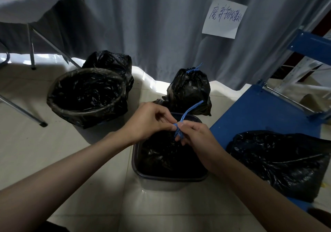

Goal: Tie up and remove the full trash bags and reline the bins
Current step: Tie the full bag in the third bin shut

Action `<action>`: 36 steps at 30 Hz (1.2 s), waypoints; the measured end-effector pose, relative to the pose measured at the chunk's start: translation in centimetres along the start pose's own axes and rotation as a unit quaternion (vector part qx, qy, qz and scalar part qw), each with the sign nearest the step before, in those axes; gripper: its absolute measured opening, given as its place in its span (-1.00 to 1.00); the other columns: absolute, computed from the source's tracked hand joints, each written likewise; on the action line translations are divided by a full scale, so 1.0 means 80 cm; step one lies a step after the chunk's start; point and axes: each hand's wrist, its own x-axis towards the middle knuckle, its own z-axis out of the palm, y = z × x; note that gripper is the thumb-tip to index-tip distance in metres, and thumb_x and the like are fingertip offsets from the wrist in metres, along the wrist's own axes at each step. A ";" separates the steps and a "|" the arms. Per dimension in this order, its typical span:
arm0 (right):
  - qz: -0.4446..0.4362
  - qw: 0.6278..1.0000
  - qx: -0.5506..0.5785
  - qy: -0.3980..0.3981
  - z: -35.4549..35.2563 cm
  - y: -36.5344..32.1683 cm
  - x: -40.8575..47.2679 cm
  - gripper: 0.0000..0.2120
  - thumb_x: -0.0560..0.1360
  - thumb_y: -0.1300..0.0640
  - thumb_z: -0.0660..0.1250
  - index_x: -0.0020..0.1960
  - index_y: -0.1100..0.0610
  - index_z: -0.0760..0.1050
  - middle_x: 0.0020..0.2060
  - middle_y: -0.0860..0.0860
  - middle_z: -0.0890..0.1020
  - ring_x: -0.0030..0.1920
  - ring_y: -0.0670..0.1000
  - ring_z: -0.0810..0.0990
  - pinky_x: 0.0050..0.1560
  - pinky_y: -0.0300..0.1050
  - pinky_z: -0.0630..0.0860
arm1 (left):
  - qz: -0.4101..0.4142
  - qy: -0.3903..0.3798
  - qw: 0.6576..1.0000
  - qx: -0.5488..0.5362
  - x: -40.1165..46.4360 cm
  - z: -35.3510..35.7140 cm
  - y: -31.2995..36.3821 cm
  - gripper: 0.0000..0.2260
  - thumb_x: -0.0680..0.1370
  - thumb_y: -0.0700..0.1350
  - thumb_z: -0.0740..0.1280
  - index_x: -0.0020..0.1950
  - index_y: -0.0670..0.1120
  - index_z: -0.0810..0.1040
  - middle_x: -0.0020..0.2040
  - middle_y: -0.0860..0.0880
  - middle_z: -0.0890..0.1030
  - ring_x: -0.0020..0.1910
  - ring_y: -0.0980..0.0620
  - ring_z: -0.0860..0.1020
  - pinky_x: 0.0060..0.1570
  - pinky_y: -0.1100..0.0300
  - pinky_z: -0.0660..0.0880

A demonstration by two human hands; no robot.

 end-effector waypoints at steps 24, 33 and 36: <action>0.011 0.982 0.182 0.051 -0.005 0.001 -0.001 -0.85 0.50 0.35 0.39 0.05 0.35 0.59 -0.11 0.25 0.71 -0.09 0.10 0.72 -0.11 -0.23 0.63 | -0.071 -0.039 0.991 -0.110 -0.001 0.005 -0.018 -0.90 0.46 -0.41 0.41 -0.09 -0.28 0.54 -0.32 -0.17 0.60 -0.28 -0.10 0.58 -0.20 0.20 0.55; -0.030 0.993 0.081 0.078 -0.001 0.000 -0.003 -0.95 0.47 0.34 0.43 -0.07 0.28 0.65 -0.23 0.17 0.72 -0.23 0.02 0.70 -0.19 -0.24 0.63 | -0.090 -0.053 0.990 -0.096 -0.008 0.013 -0.012 -0.85 0.41 -0.30 0.51 -0.08 -0.35 0.68 -0.39 -0.13 0.59 -0.47 0.22 0.49 -0.41 0.44 0.38; -0.058 0.994 0.006 0.091 -0.002 0.004 -0.002 -0.92 0.50 0.28 0.43 -0.11 0.15 0.68 -0.26 0.06 0.73 -0.27 -0.09 0.67 -0.24 -0.29 0.57 | -0.091 -0.048 0.992 -0.071 -0.008 0.016 -0.015 -0.88 0.40 -0.24 0.53 -0.13 -0.28 0.70 -0.37 -0.15 0.62 -0.40 0.14 0.52 -0.35 0.38 0.43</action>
